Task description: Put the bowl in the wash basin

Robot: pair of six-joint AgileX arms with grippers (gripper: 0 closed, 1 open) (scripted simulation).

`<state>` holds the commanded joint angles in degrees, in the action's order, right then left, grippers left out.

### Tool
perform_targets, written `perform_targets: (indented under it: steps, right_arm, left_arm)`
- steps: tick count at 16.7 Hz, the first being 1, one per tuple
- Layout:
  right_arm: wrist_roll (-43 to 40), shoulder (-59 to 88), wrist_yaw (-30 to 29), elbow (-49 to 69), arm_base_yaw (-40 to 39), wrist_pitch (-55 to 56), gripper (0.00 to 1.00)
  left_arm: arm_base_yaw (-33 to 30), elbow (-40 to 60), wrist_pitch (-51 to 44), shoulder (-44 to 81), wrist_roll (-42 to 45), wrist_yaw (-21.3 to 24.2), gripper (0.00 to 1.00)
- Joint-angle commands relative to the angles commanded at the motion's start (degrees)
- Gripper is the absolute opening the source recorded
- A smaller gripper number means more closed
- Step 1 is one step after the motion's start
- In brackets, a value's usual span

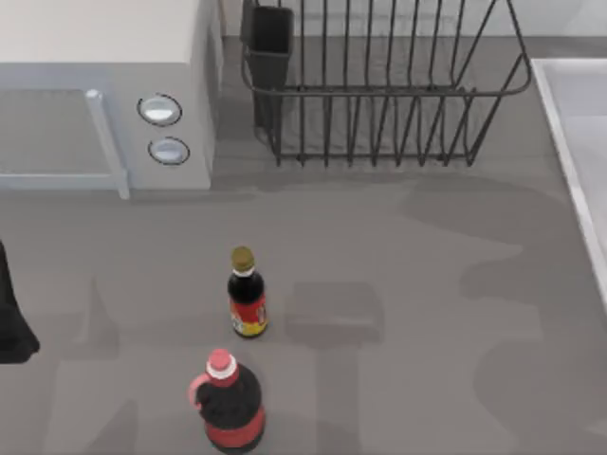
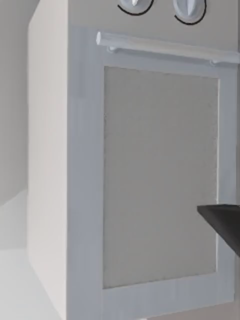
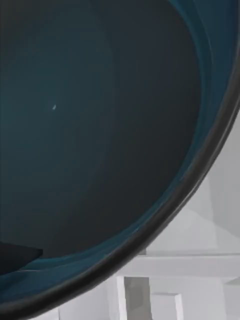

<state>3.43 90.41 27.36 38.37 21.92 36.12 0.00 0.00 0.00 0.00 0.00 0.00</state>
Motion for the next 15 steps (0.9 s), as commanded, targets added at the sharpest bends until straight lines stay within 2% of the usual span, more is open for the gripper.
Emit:
perform_targets:
  steps: [6, 15]
  right_arm:
    - [-2.2, -4.5, 1.3, -4.1, 7.6, 14.5, 0.00]
    - [-2.3, -2.6, 1.3, -4.3, 8.2, 17.8, 0.00]
  left_arm:
    - [0.0, 0.0, 0.0, 0.0, 0.0, 0.0, 1.00]
    - [0.0, 0.0, 0.0, 0.0, 0.0, 0.0, 1.00]
